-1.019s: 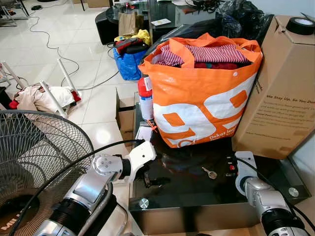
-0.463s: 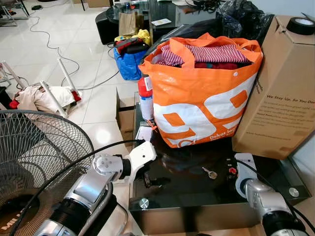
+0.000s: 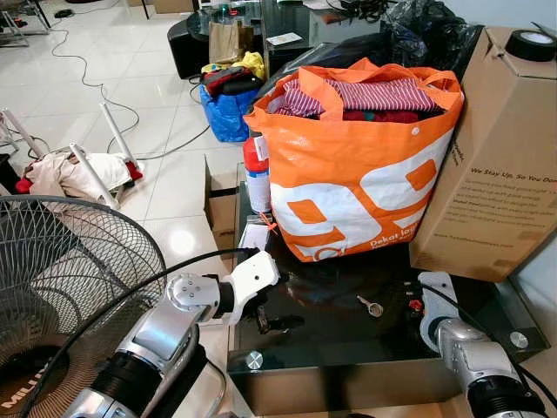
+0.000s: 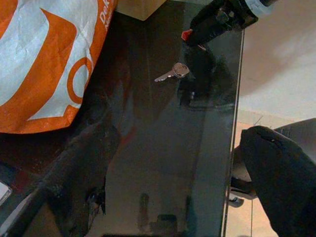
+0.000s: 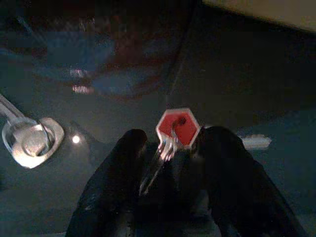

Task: Hang keys on a hook

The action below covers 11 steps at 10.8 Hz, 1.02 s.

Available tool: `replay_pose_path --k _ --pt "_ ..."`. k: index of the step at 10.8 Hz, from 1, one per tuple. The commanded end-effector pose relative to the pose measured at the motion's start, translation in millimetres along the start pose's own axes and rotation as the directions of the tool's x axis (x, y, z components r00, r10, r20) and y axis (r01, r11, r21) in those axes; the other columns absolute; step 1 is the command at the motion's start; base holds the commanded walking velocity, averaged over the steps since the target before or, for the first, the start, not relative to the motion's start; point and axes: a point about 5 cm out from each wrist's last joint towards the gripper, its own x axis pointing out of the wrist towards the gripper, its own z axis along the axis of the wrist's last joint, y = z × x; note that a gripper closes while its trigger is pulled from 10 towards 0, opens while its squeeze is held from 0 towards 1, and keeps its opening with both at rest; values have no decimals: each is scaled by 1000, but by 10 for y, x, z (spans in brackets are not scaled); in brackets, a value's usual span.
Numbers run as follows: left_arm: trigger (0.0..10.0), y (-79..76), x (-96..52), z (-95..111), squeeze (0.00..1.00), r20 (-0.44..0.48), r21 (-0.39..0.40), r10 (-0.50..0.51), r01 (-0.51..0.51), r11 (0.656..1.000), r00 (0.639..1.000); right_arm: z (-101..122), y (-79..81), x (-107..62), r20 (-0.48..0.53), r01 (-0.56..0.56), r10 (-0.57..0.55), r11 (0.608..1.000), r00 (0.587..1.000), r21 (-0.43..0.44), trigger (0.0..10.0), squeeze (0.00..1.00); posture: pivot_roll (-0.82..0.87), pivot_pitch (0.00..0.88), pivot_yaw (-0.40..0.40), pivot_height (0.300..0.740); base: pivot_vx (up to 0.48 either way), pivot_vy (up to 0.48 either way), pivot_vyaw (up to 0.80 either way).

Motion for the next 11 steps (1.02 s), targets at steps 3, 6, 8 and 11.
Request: replay_pose_path --k 3,6,8,11 --pt "10000 5 11 8 0 -11 16 0 0 1000 1000 33 -17 -28 21 22 -21 998 1000 -51 10000 0 -164 0 62 740 0 0 0" --pt "10000 9 15 12 0 -11 17 1 0 1000 1000 31 10 -38 25 20 -17 992 1000 -125 10000 0 -163 0 60 740 0 0 0" --pt "10000 9 16 13 0 -11 16 1 -1 1000 1000 5 13 -26 26 19 -16 993 1000 -119 4784 0 -162 0 59 740 0 0 0" --pt "10000 7 16 11 0 -10 15 4 -4 1000 1000 -2 31 12 8 11 -10 990 1000 -143 0 0 -155 0 51 740 0 0 0"
